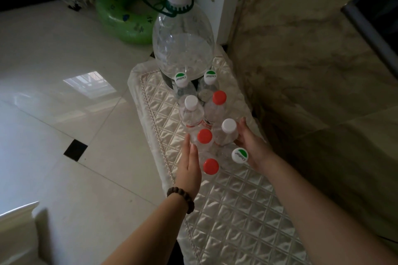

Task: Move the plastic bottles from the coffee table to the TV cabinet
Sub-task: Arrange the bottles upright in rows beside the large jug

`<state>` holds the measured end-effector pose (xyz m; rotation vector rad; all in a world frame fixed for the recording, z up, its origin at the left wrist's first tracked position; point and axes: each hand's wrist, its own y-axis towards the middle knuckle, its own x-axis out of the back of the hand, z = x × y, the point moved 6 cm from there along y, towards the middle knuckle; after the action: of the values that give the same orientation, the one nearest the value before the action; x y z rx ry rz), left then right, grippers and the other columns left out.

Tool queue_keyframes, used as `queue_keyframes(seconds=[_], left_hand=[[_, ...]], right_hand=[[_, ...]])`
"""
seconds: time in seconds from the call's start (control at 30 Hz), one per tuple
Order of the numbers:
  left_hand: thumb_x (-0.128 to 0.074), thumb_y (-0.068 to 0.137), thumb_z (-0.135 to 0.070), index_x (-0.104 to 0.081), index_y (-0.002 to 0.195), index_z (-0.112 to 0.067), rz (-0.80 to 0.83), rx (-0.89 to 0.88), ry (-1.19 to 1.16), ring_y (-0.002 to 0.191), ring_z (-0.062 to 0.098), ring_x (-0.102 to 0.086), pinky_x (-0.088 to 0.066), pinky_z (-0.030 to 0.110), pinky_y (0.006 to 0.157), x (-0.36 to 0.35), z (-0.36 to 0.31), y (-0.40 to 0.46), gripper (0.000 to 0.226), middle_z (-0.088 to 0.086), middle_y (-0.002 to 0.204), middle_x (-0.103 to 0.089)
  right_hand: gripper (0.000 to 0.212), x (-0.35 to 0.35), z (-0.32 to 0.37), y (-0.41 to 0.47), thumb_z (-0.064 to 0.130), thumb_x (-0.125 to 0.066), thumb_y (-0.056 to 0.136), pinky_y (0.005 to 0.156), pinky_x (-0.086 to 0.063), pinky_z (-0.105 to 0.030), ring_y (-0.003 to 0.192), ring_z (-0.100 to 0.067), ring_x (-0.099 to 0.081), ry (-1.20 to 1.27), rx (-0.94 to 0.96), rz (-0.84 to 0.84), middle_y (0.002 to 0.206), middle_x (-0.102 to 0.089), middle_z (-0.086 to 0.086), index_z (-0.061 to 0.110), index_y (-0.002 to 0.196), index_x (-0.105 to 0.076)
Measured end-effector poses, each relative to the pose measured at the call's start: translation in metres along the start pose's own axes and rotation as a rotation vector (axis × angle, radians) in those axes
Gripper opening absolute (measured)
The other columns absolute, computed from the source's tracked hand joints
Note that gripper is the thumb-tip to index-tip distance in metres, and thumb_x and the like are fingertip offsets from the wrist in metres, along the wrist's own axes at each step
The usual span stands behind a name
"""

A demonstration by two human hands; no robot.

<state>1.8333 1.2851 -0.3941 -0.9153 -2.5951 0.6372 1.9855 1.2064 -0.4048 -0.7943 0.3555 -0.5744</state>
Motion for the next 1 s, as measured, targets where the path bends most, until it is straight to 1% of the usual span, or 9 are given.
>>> queue_keyframes(seconds=[0.13, 0.23, 0.3, 0.37, 0.53, 0.63, 0.77, 0.87, 1.0], left_hand=[[-0.026, 0.099, -0.047, -0.017, 0.15, -0.035, 0.002, 0.009, 0.006, 0.143, 0.009, -0.02, -0.018, 0.029, 0.114, 0.001, -0.001, 0.001, 0.053, -0.01, 0.156, -0.021], [-0.03, 0.098, -0.049, -0.021, 0.15, -0.033, -0.033, -0.025, 0.006, 0.141, 0.006, -0.024, -0.021, 0.03, 0.113, 0.01, -0.008, 0.002, 0.055, -0.01, 0.154, -0.025], [-0.033, 0.093, -0.061, -0.026, 0.147, -0.036, -0.065, -0.092, 0.038, 0.139, 0.006, -0.03, -0.028, 0.038, 0.114, 0.018, -0.019, 0.003, 0.06, -0.009, 0.152, -0.032], [-0.036, 0.085, -0.069, -0.031, 0.141, -0.045, -0.074, -0.161, 0.084, 0.136, 0.006, -0.035, -0.034, 0.043, 0.111, 0.024, -0.03, 0.005, 0.061, -0.01, 0.148, -0.039], [-0.048, 0.08, -0.07, -0.038, 0.136, -0.049, -0.05, -0.226, 0.139, 0.131, 0.006, -0.041, -0.041, 0.048, 0.105, 0.025, -0.046, 0.012, 0.061, -0.016, 0.141, -0.044], [-0.053, 0.077, -0.069, -0.043, 0.13, -0.051, -0.034, -0.238, 0.159, 0.125, 0.003, -0.044, -0.044, 0.048, 0.102, 0.022, -0.045, 0.015, 0.056, -0.019, 0.133, -0.049], [-0.054, 0.079, -0.065, -0.05, 0.12, -0.049, -0.047, -0.271, 0.19, 0.118, -0.001, -0.049, -0.048, 0.046, 0.097, 0.022, -0.044, 0.017, 0.045, -0.022, 0.122, -0.053], [-0.053, 0.078, -0.066, -0.051, 0.118, -0.046, -0.054, -0.281, 0.191, 0.116, 0.001, -0.051, -0.049, 0.046, 0.096, 0.021, -0.045, 0.018, 0.045, -0.022, 0.119, -0.054], [-0.047, 0.081, -0.068, -0.051, 0.117, -0.037, -0.18, -0.317, 0.137, 0.114, 0.007, -0.053, -0.052, 0.045, 0.091, 0.038, -0.055, 0.019, 0.048, -0.018, 0.117, -0.056]], right_hand=[[0.095, 0.004, 0.016, -0.011, 0.09, -0.039, 0.065, 0.116, -0.027, -0.041, 0.137, -0.011, -0.038, -0.177, 0.102, -0.051, 0.148, -0.043, 0.01, 0.036, 0.143, -0.039], [0.058, 0.006, 0.049, -0.028, 0.052, -0.054, 0.088, 0.111, -0.03, -0.03, 0.132, -0.003, -0.035, -0.258, 0.305, -0.086, 0.141, -0.038, 0.018, 0.039, 0.141, -0.036], [0.053, 0.006, 0.068, -0.038, 0.028, -0.066, 0.087, 0.102, -0.036, -0.022, 0.127, 0.0, -0.037, -0.38, 0.427, -0.078, 0.136, -0.04, 0.019, 0.042, 0.132, -0.044], [0.052, 0.002, 0.077, -0.041, 0.019, -0.071, 0.083, 0.097, -0.038, -0.015, 0.124, 0.0, -0.041, -0.562, 0.465, -0.056, 0.135, -0.048, 0.014, 0.035, 0.129, -0.053], [0.039, -0.001, 0.077, -0.039, 0.016, -0.072, 0.083, 0.091, -0.047, -0.024, 0.111, -0.007, -0.057, -0.671, 0.427, -0.125, 0.113, -0.063, 0.01, 0.025, 0.12, -0.063], [0.037, 0.001, 0.068, -0.035, 0.021, -0.073, 0.082, 0.093, -0.052, -0.035, 0.11, -0.009, -0.06, -0.667, 0.428, -0.161, 0.115, -0.067, 0.005, 0.028, 0.118, -0.064], [0.038, 0.003, 0.063, -0.033, 0.023, -0.074, 0.082, 0.094, -0.053, -0.039, 0.112, -0.009, -0.06, -0.636, 0.434, -0.175, 0.116, -0.067, 0.005, 0.03, 0.117, -0.063], [0.038, 0.002, 0.062, -0.034, 0.022, -0.073, 0.082, 0.095, -0.053, -0.036, 0.112, -0.007, -0.059, -0.627, 0.429, -0.157, 0.116, -0.066, 0.008, 0.034, 0.116, -0.062], [0.042, 0.002, 0.072, -0.043, 0.03, -0.07, 0.083, 0.091, -0.044, -0.013, 0.119, -0.003, -0.051, -0.499, 0.439, -0.182, 0.124, -0.059, 0.011, 0.033, 0.122, -0.057]])
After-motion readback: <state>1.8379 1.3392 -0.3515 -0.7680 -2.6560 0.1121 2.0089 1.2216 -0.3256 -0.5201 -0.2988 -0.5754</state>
